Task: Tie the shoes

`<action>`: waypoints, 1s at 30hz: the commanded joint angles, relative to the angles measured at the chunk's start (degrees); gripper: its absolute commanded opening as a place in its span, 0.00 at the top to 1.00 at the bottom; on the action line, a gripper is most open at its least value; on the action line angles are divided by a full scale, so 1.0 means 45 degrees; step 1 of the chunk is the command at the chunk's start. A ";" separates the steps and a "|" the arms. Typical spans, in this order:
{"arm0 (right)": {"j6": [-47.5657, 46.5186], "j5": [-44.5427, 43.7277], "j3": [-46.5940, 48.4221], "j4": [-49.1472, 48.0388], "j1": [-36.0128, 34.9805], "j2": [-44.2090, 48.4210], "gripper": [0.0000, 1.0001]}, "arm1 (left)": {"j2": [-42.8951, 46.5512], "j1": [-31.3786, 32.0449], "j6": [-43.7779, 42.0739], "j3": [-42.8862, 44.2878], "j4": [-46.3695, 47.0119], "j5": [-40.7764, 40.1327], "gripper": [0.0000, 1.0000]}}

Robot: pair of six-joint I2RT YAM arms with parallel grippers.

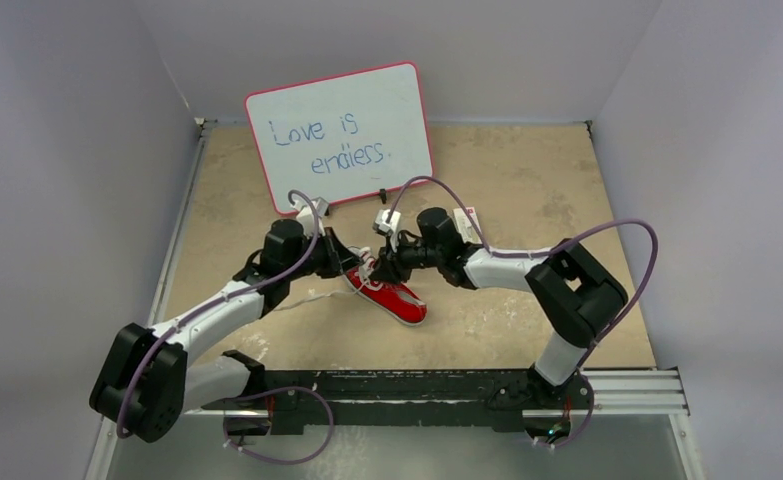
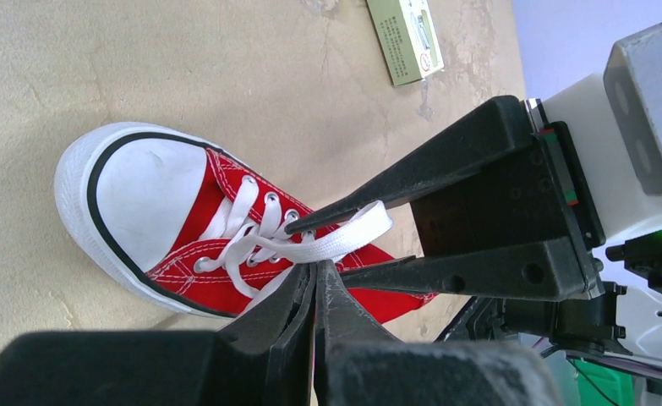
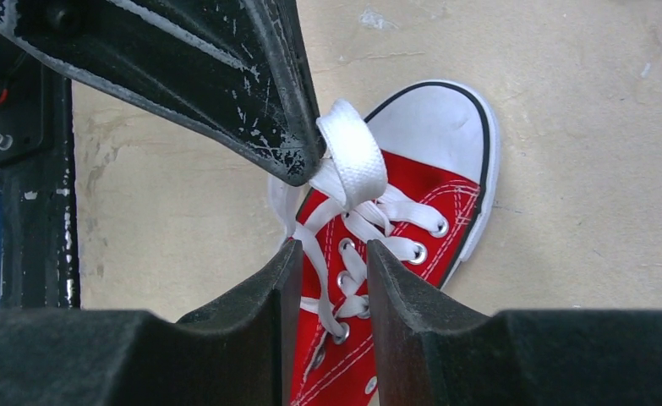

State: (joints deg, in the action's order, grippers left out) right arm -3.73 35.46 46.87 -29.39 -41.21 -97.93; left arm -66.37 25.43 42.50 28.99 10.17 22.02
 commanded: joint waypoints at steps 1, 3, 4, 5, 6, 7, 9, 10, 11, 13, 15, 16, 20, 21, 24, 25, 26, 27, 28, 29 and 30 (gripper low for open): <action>0.0267 -0.1137 0.0031 -0.0281 -0.0105 0.0572 0.63 | 0.0431 -0.0142 0.0282 -0.0189 0.0392 -0.0230 1.00; 0.1226 -0.2279 -0.0418 -0.0479 -0.0110 0.1050 0.60 | 0.0442 -0.0143 0.0361 -0.0186 0.0455 -0.0211 1.00; 0.1808 -0.2593 -0.0634 -0.0549 -0.0079 0.1287 0.58 | 0.0460 -0.0143 0.0433 -0.0231 0.0561 -0.0190 1.00; 0.2308 -0.2679 -0.0979 -0.0641 -0.0021 0.1576 0.57 | 0.0470 -0.0143 0.0538 -0.0269 0.0689 -0.0170 1.00; 0.2822 -0.2658 -0.1263 -0.0719 0.0008 0.1876 0.55 | 0.0481 -0.0153 0.0661 -0.0312 0.0776 -0.0167 1.00; 0.3353 -0.2667 -0.1523 -0.0777 0.0053 0.2177 0.53 | 0.0472 -0.0149 0.0786 -0.0389 0.0870 -0.0124 1.00; 0.4453 -0.2866 -0.2127 -0.0737 0.0181 0.2609 0.45 | 0.0434 -0.0148 0.1161 -0.0612 0.1221 -0.0056 1.00; 0.4926 -0.2862 -0.2446 -0.0750 0.0221 0.2710 0.44 | 0.0442 -0.0154 0.1386 -0.0802 0.1485 -0.0050 1.00; 0.5271 -0.2676 -0.2743 -0.0752 0.0250 0.2813 0.44 | 0.0465 -0.0159 0.1580 -0.0975 0.1730 -0.0094 1.00; 0.5891 -0.2521 -0.3534 -0.1584 0.0242 0.3027 0.44 | 0.0552 -0.0163 0.1869 -0.1275 0.2116 -0.0228 1.00; 0.6747 -0.1888 -0.4344 -0.3450 0.0232 0.2992 0.45 | 0.0569 -0.0163 0.2036 -0.1430 0.2390 -0.0277 1.00; 0.7169 -0.1587 -0.4650 -0.4117 0.0230 0.2857 0.46 | 0.0569 -0.0163 0.2056 -0.1435 0.2378 -0.0293 1.00; 0.8423 -0.1479 -0.5412 -0.6821 -0.0448 0.2267 0.47 | 0.0735 -0.0182 0.1921 -0.1334 0.1987 -0.0328 1.00; 0.8716 -0.1607 -0.5423 -0.7260 -0.0719 0.2084 0.48 | 0.0836 -0.0182 0.1922 -0.1327 0.1893 -0.0365 1.00; 0.9895 -0.2070 -0.5338 -0.8667 -0.1510 0.1621 0.48 | 0.1230 -0.0235 0.1893 -0.1260 0.1490 -0.0528 1.00; 1.0316 -0.2354 -0.5421 -0.9144 -0.1621 0.1581 0.48 | 0.1384 -0.0282 0.1846 -0.1227 0.1313 -0.0578 1.00; 1.0681 -0.2693 -0.5580 -0.9557 -0.1657 0.1608 0.48 | 0.1489 -0.0324 0.1762 -0.1165 0.1103 -0.0631 1.00; 1.1037 -0.3011 -0.5739 -0.9775 -0.1662 0.1714 0.48 | 0.1580 -0.0378 0.1634 -0.1079 0.0916 -0.0652 1.00; 1.1032 -0.3229 -0.5862 -0.9397 -0.1652 0.2025 0.47 | 0.1633 -0.0419 0.1501 -0.0992 0.0690 -0.0655 1.00; 1.0766 -0.3871 -0.5955 -0.8525 -0.1620 0.2567 0.46 | 0.1691 -0.0452 0.1308 -0.0906 0.0432 -0.0655 1.00; 1.0098 -0.4689 -0.5808 -0.7048 -0.1574 0.3237 0.45 | 0.1732 -0.0465 0.1121 -0.0778 0.0092 -0.0680 1.00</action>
State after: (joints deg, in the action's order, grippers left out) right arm 40.58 24.23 21.17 -63.61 -48.84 -90.48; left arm -60.18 24.23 50.11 22.65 13.74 20.03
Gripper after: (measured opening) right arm 0.531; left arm 0.006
